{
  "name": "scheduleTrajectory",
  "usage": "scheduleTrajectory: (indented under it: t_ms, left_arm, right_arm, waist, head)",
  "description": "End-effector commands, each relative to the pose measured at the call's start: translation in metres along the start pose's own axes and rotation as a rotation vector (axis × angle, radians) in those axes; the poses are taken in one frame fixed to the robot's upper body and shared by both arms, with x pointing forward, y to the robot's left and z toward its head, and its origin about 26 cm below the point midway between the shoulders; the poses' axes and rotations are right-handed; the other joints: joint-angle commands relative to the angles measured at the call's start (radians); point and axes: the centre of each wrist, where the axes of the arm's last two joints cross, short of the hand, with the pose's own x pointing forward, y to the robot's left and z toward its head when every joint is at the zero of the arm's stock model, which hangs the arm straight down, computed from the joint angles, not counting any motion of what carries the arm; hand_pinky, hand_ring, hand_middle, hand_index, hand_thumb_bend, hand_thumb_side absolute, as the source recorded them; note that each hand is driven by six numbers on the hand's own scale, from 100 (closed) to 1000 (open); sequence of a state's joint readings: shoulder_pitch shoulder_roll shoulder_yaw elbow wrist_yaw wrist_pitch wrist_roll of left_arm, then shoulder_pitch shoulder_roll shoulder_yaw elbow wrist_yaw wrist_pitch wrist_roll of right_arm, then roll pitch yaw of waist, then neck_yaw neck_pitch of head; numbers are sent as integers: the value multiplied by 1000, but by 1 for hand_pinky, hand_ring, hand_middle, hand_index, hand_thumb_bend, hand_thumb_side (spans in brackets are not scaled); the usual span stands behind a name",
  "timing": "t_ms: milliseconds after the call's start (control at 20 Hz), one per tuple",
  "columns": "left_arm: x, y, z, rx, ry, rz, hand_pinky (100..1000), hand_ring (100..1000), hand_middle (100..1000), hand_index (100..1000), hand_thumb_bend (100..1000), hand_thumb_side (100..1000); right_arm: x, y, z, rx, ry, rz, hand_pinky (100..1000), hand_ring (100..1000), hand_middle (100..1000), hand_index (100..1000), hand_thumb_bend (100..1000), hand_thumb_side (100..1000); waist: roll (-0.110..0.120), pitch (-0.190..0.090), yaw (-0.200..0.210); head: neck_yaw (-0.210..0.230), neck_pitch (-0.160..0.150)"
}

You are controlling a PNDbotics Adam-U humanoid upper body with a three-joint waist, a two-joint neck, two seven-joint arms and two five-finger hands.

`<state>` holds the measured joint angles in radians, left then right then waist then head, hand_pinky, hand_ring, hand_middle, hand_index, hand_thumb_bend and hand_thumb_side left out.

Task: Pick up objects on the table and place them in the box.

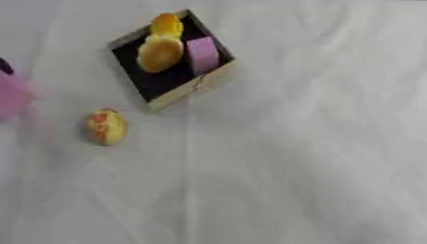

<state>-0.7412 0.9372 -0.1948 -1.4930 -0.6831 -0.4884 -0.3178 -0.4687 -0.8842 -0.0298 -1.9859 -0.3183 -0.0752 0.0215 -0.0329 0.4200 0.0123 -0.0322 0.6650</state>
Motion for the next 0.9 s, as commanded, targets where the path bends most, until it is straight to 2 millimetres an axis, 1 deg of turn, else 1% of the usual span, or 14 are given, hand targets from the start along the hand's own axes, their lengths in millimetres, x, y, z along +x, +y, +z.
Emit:
scheduleTrajectory:
  t_ms: [50,100,200,400,650,750,900]
  left_arm:
    - [8,32,-10,75,-44,14,561,499,453,543,173,159]
    - [11,39,-15,94,-56,25,560,496,452,542,137,156]
    - [16,49,-26,134,-74,55,560,492,447,538,100,155]
    - [24,61,-50,218,-93,131,560,488,436,531,100,163]
    - [28,59,-73,235,-93,178,574,498,438,532,100,165]
    - [27,55,-80,230,-83,176,576,500,439,534,100,168]
    - [25,49,-89,228,-68,175,579,505,447,540,100,165]
  right_arm:
    - [10,-7,-5,10,-36,27,1000,988,696,800,100,463]
    - [11,-7,-6,13,-38,28,1000,988,696,800,100,463]
    - [11,-7,-7,17,-45,29,1000,988,695,800,100,463]
    - [13,-7,-9,22,-57,28,1000,988,694,799,100,462]
    - [15,-7,-12,20,-70,27,1000,987,693,799,100,461]
    - [16,-7,-13,23,-77,27,1000,987,692,798,100,449]
    - [17,-7,-15,27,-85,26,1000,988,692,798,100,458]
  waist:
    - [19,-48,-5]
    - [21,-47,-7]
    - [23,-45,-13]
    - [27,-37,-29]
    - [30,-24,-50]
    - [31,-18,-59]
    - [33,-11,-72]
  head:
    - [-14,2]
    - [-14,0]
    - [-14,-3]
    - [-15,-9]
    - [-12,-26]
    - [-7,-33]
    - [-1,-42]
